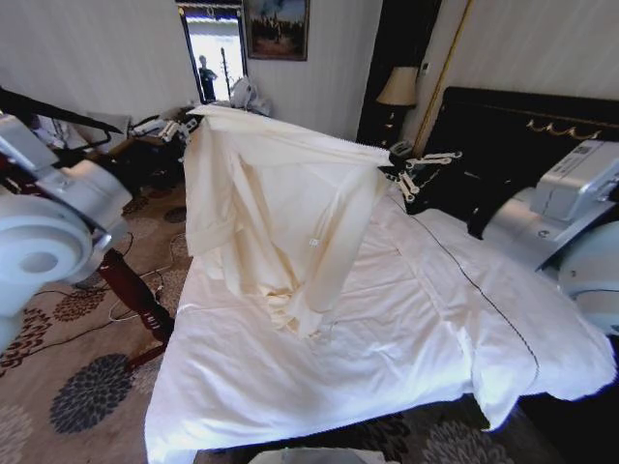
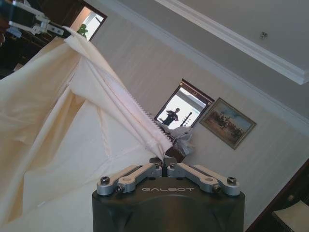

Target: Pick up the clothes from the bed and hang them on the clothes hanger.

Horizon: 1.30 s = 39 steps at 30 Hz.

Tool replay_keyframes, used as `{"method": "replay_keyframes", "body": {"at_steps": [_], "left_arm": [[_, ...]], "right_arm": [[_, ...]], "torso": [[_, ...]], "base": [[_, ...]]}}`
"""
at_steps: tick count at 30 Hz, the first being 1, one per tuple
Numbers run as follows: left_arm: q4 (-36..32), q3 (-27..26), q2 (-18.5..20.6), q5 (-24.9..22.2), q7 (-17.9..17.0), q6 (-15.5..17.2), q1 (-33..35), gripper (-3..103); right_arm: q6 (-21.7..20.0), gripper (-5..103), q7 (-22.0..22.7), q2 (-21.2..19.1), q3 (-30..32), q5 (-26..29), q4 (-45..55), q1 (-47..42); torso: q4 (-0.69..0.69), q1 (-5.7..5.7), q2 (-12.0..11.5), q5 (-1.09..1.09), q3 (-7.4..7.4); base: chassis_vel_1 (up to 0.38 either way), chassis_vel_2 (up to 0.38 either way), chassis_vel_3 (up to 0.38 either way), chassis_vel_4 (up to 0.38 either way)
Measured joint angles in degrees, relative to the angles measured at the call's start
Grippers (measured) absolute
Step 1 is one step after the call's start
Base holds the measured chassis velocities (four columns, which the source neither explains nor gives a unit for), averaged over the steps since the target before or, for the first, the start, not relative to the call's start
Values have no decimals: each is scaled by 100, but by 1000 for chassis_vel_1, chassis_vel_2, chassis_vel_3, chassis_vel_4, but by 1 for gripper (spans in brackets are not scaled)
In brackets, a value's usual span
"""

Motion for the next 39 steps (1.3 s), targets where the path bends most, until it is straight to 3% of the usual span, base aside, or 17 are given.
{"method": "replay_keyframes", "body": {"at_steps": [4, 16, 23, 27, 33, 36, 38, 39], "left_arm": [[39, -247, 134, -13, -1, -47, 220, 0], [172, -615, 12, -33, -15, -90, 549, 0], [-133, -529, -53, -66, -219, -107, 535, 0], [-398, -349, -94, -39, -244, -116, 429, 0], [-390, -300, -54, -7, -221, -116, 424, 0], [-338, -377, -124, 248, -207, -111, 906, 0], [-307, -359, -224, 385, -205, -108, 1085, 0], [-277, -341, -324, 514, -212, -106, 1254, 0]], "right_arm": [[0, 0, -8, 98, -4, 0, -3, 1], [-74, 0, 5, 348, -64, -30, -2, -43], [-91, -2, -46, 345, -88, 58, -29, -45], [-69, 19, -201, 351, -112, 90, -40, -65], [-52, 35, -300, 510, -292, 58, -39, -65], [-86, 51, -305, 872, -444, 19, -38, -55], [-119, 51, -290, 999, -445, 21, -37, -82], [-144, 57, -268, 1088, -434, 25, -38, -114]], "torso": [[-1, 1, 0, 1, 0], [-1, 1, 0, 1, 1], [0, 1, 0, 0, 1], [-2, 1, 0, 1, 1], [-2, 1, 0, 1, 1], [0, 1, 0, 2, 1], [0, 1, 0, 3, 1], [-2, 1, 0, 2, 1]], "base": [[0, 0, 0, 0], [0, 0, 0, 0], [0, 0, 0, 0], [0, 0, 0, 0], [0, 0, 0, 0], [0, 0, 0, 0], [0, 0, 0, 0], [0, 0, 0, 0]]}}
